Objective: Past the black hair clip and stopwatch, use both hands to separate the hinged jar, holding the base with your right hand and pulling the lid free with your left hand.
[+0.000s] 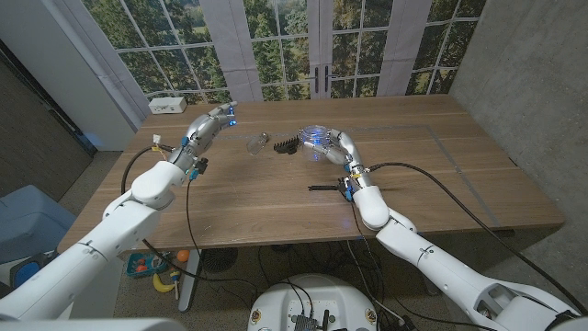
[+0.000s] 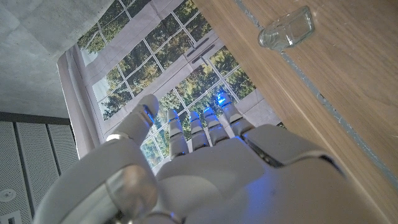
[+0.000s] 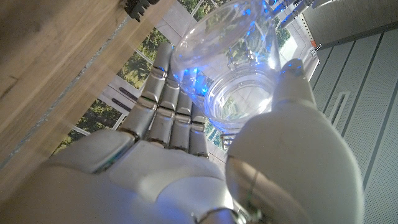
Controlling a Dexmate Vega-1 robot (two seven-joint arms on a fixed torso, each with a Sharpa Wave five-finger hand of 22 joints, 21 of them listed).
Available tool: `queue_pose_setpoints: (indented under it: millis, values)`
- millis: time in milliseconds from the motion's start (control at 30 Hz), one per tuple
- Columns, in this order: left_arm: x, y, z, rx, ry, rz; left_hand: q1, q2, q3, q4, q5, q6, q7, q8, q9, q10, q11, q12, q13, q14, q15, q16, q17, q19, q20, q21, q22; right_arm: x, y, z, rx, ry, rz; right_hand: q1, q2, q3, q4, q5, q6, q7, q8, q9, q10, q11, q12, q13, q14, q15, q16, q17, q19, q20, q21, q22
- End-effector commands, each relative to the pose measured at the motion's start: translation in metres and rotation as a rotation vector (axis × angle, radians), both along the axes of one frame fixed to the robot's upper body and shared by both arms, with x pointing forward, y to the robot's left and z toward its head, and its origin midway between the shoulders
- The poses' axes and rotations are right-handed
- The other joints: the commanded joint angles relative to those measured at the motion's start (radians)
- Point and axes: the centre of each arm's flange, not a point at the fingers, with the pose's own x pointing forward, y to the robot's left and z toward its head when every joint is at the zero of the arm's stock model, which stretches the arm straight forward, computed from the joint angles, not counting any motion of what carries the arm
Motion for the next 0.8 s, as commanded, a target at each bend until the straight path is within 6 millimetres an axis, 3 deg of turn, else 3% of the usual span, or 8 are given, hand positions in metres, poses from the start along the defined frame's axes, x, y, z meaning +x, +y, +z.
queue_pose_setpoints:
  millis: [33,633,800]
  values:
    - [-0.008,-0.011,0.015,0.104,-0.066,0.082,0.033,-0.011,0.006,-0.002,0.004,0.03,-0.006,0.013,0.004,0.016,-0.004,0.001,0.004,0.013,-0.004,0.003,0.003,0.018,0.0,-0.006,0.003,-0.003,-0.003,0.015,0.06,0.051,0.071,0.275,0.258,0.1,0.027,-0.003,0.157,-0.146,0.009,0.021,0.195,-0.18,0.0,0.195,0.362,-0.301,0.046,0.328,0.011,-0.101,0.014,0.002]
    - [-0.014,-0.035,0.027,0.19,-0.151,0.106,0.123,-0.095,-0.006,-0.003,0.002,0.093,-0.04,0.025,0.006,0.024,-0.019,-0.004,0.005,0.035,-0.024,0.003,0.004,0.056,-0.006,-0.031,0.003,-0.014,-0.003,0.028,0.168,0.125,0.188,0.282,0.257,0.103,0.026,-0.01,0.161,-0.132,0.005,0.027,0.204,-0.174,-0.004,0.193,0.37,-0.301,0.05,0.377,0.006,-0.096,0.048,0.0]
    - [-0.015,-0.041,0.028,0.209,-0.163,0.105,0.176,-0.141,-0.014,-0.002,0.001,0.129,-0.066,0.033,0.007,0.024,-0.036,-0.008,0.005,0.035,-0.038,0.0,0.004,0.071,-0.018,-0.046,0.004,-0.017,-0.003,0.031,0.195,0.14,0.212,0.283,0.256,0.104,0.025,-0.011,0.16,-0.132,0.004,0.029,0.204,-0.173,-0.006,0.193,0.373,-0.3,0.051,0.389,0.005,-0.096,0.057,-0.001]
